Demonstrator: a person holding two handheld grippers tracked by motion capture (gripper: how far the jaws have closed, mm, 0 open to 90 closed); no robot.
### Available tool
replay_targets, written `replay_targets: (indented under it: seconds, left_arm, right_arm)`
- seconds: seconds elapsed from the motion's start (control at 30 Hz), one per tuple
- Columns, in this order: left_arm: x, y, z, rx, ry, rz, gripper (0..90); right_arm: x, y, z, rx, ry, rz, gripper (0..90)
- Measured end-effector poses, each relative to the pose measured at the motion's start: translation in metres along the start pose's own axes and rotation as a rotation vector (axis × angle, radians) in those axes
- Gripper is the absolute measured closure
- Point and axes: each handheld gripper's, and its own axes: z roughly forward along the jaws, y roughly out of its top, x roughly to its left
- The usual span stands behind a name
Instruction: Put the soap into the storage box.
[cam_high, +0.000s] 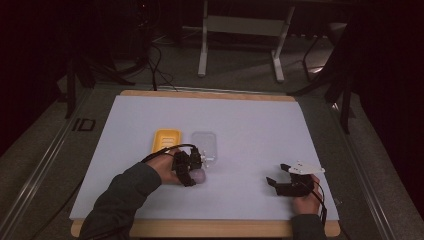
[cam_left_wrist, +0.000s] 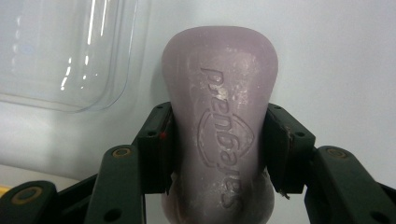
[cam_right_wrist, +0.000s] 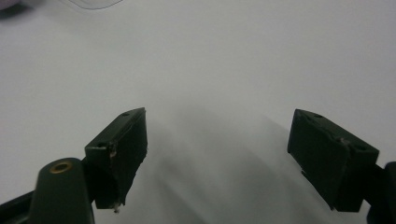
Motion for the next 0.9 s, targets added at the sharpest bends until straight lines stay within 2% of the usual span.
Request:
replay_targets:
  seconds: [0.6, 0.9]
  left_arm:
    - [0.006, -0.003, -0.013, -0.031, 0.016, -0.024, 49.5]
    - [0.011, -0.003, -0.026, -0.055, 0.035, -0.026, 49.5]
  right_arm:
    - [0.000, 0.000, 0.000, -0.001, 0.001, 0.002, 19.6]
    - [0.000, 0.000, 0.000, -0.002, 0.000, 0.002, 19.6]
